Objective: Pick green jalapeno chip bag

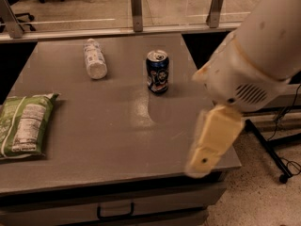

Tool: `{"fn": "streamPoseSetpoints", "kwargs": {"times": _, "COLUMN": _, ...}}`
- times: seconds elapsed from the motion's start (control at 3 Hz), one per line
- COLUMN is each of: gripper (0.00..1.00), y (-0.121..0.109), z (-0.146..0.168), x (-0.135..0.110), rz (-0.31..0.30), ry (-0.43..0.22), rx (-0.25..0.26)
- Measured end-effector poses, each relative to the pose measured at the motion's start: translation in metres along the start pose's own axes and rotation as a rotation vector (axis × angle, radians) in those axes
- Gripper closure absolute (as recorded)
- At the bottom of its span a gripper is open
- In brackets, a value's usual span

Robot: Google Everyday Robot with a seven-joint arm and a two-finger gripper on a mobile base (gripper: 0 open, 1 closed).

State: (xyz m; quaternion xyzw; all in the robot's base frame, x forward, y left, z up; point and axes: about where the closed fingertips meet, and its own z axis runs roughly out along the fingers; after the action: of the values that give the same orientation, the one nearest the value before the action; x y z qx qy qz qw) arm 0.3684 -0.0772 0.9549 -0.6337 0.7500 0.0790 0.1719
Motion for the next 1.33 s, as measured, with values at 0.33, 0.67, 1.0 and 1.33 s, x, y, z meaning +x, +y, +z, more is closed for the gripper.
{"fn": "streamPoseSetpoints", "kwargs": {"times": 0.33, "gripper": 0.00, "y": 0.038, "z": 0.069, "x": -0.058, "rz": -0.056, "ry": -0.104, "rx": -0.061}}
{"fn": "streamPoseSetpoints", "kwargs": {"times": 0.67, "gripper": 0.00, "y": 0.038, "z": 0.065, "x": -0.059, "rz": -0.058, "ry": -0.103, "rx": -0.058}}
{"fn": "streamPoseSetpoints", "kwargs": {"times": 1.0, "gripper": 0.00, "y": 0.045, "z": 0.073, "x": -0.068, "rz": 0.004, "ry": -0.130, "rx": -0.041}}
{"fn": "streamPoseSetpoints", "kwargs": {"times": 1.33, "gripper": 0.00, "y": 0.050, "z": 0.097, "x": -0.107, "rz": 0.060, "ry": -0.203, "rx": -0.046}}
